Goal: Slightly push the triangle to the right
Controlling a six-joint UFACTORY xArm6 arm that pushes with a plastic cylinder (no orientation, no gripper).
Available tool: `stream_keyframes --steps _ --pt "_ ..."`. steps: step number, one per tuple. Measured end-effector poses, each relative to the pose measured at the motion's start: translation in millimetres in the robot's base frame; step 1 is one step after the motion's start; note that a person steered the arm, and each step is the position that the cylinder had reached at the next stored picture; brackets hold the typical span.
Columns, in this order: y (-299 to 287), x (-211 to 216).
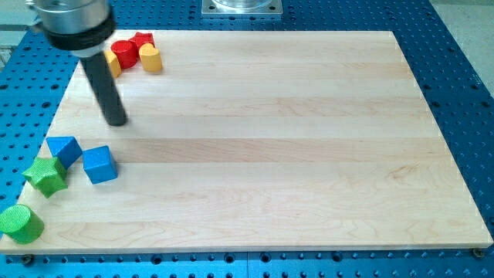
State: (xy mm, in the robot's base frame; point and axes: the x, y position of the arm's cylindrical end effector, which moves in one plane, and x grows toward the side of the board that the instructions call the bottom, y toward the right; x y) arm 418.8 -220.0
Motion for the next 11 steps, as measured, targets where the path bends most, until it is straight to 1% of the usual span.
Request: stream_keyframes --steps 1,2,3,4,5,6,7,8,9,10,11 --pt "-29 16" --pt "-30 51" --pt "-26 61" --pt "-18 41" --pt "-28 28" --pt "-47 7" --pt "-83 19" --pt "-85 20" --pt "-83 61" --pt "-79 86" --pt "-69 86"
